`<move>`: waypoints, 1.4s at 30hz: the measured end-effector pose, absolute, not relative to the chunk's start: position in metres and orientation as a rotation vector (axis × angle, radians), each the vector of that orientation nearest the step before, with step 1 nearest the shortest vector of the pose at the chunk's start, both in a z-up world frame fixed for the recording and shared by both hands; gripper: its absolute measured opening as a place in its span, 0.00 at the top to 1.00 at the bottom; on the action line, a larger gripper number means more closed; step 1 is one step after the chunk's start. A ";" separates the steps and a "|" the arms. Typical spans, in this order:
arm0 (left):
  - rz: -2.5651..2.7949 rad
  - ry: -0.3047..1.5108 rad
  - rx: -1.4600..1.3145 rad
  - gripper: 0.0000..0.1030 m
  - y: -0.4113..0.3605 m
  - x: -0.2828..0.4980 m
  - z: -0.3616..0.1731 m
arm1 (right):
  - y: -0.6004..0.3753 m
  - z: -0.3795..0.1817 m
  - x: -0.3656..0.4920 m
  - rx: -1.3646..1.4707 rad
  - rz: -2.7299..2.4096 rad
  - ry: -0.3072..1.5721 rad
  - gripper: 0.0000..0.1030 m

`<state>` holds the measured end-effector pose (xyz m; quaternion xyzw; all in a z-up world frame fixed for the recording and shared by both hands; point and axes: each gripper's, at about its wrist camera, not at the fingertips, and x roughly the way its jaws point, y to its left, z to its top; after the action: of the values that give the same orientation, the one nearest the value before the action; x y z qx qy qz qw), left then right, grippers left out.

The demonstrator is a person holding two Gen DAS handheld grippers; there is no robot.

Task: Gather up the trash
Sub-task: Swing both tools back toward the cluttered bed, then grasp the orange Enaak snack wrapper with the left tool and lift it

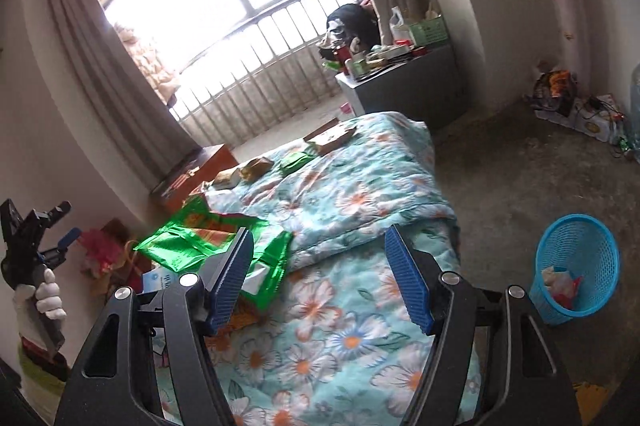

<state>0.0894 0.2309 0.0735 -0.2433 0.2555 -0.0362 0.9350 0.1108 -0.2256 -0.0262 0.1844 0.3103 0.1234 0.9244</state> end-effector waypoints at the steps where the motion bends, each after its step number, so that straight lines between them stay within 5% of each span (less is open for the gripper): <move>1: -0.054 0.537 -0.515 0.27 0.244 0.090 0.065 | -0.217 -0.024 0.115 0.362 0.269 0.644 0.35; 12: 0.034 0.709 -0.679 0.29 0.322 0.136 -0.037 | -0.142 -0.006 0.149 0.212 0.409 0.730 0.35; 24: 0.040 0.832 -0.716 0.50 0.349 0.204 -0.086 | -0.048 0.041 0.200 0.103 0.673 0.785 0.35; 32: 0.023 0.863 -0.674 0.77 0.341 0.215 -0.099 | 0.030 0.055 0.219 -0.082 0.822 0.816 0.35; 42: 0.000 0.850 -0.648 0.87 0.338 0.210 -0.104 | 0.125 0.045 0.238 -0.480 0.959 0.865 0.40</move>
<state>0.2104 0.3377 -0.1039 -0.3088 0.4050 -0.0002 0.8606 0.2379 0.1246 0.0454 -0.2215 0.3993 0.4424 0.7719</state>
